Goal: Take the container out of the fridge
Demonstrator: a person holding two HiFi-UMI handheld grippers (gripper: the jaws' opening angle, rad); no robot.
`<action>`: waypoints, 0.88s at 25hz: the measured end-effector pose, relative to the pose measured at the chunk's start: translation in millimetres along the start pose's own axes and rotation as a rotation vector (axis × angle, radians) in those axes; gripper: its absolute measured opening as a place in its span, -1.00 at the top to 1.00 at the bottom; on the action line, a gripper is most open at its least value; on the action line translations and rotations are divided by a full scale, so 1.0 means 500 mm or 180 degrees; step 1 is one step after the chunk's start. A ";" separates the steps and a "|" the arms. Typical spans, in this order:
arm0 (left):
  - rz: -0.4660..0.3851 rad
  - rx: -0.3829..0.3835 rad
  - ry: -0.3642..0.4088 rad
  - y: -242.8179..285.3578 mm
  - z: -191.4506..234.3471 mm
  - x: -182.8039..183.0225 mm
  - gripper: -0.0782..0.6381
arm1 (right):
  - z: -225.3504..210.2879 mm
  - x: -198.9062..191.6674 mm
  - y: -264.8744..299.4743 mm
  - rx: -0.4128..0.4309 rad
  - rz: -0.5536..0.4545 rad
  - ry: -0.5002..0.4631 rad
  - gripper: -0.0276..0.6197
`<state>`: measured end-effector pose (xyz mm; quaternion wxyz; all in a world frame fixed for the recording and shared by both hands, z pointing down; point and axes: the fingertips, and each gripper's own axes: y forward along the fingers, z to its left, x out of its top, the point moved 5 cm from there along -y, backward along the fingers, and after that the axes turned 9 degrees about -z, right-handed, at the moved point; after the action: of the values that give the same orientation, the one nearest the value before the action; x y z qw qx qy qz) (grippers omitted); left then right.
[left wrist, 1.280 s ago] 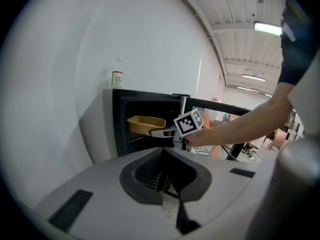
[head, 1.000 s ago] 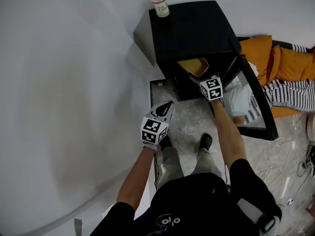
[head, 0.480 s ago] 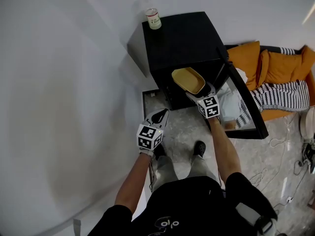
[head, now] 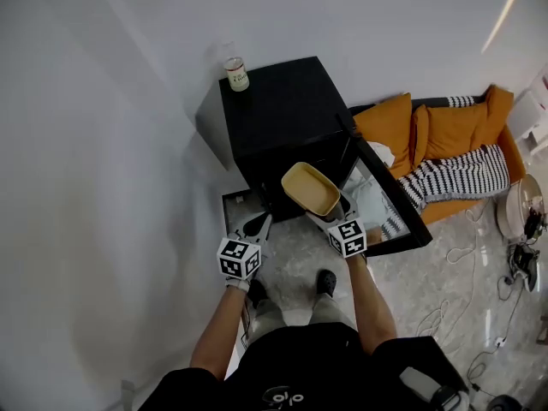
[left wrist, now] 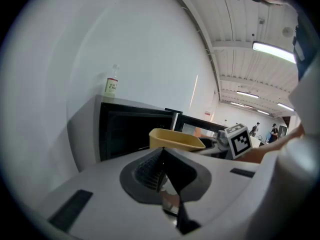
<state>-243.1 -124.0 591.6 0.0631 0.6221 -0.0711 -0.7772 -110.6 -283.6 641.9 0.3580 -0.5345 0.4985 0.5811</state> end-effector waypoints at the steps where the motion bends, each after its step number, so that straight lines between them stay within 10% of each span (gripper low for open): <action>1: -0.0019 -0.0005 -0.0031 -0.002 -0.001 0.004 0.77 | 0.007 0.004 -0.016 -0.0024 0.0016 0.0004 -0.58; 22: -0.0459 -0.0131 0.0000 0.003 -0.052 0.186 0.77 | 0.025 0.260 -0.131 -0.0232 -0.0334 -0.0243 -0.58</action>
<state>-238.1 -143.4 497.4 0.0198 0.6241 -0.0101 -0.7810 -74.3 -270.5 500.8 0.3870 -0.5500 0.4344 0.5992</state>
